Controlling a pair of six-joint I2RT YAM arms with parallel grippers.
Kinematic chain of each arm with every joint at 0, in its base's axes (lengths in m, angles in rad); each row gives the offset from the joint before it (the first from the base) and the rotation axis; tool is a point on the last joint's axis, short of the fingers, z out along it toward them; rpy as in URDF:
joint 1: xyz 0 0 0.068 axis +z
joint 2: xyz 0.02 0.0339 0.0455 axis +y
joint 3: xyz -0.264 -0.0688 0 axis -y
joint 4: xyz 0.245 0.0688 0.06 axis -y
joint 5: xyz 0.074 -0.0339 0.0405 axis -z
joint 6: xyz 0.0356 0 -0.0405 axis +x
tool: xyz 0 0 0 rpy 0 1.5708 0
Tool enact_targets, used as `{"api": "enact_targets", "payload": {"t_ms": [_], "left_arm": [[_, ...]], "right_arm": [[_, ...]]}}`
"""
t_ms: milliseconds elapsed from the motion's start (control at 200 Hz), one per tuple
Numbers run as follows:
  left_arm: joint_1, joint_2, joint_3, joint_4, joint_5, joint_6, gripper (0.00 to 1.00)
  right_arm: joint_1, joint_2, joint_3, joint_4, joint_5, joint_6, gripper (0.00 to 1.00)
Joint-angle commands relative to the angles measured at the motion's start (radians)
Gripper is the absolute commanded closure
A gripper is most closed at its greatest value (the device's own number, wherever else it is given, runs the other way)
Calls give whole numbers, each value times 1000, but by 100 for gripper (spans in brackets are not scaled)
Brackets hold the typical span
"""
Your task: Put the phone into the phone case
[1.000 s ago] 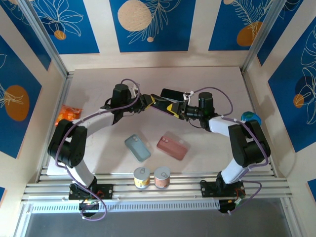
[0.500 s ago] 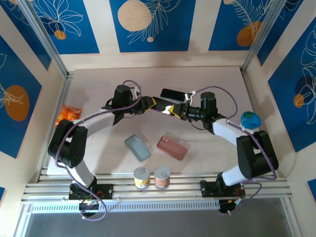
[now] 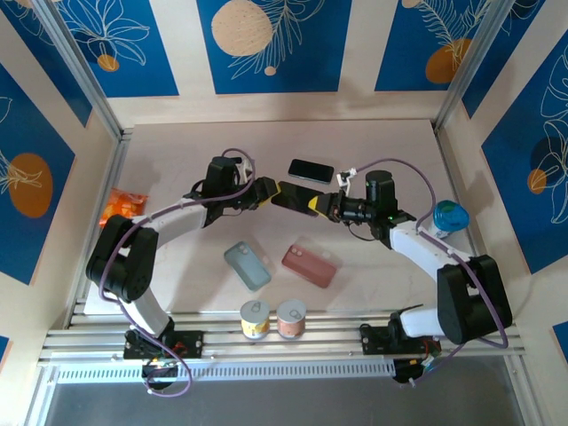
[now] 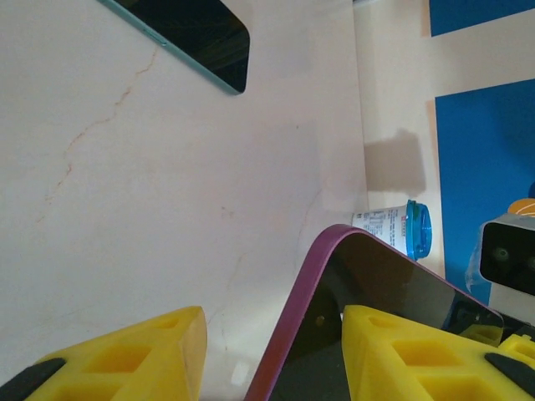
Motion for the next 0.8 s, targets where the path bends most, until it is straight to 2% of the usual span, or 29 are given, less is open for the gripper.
{"api": "enact_targets", "payload": {"t_ms": [0,200,265,400,525,600,795], "left_arm": [[-1,-22,-15,-15,-16,20,52],[1,-45,-19,-68,-43,64,52],[0,-58,-20,-107,-53,94,55],[-6,-75,-24,-203,-45,164,73],[-46,-97,-19,-321,-43,250,86],[-93,-94,-8,-385,-36,291,100],[-217,-31,12,-427,43,312,100]], "right_arm": [[-10,-51,-9,6,-23,-27,100],[-45,-90,-21,-30,-29,-29,100],[-64,-105,-19,-62,-37,-42,100],[-124,-131,-18,-152,-38,-66,100],[-195,-150,-30,-198,-55,-75,100],[-237,-166,-33,-227,-57,-88,100],[-304,-193,-39,-259,-82,-110,100]]}}
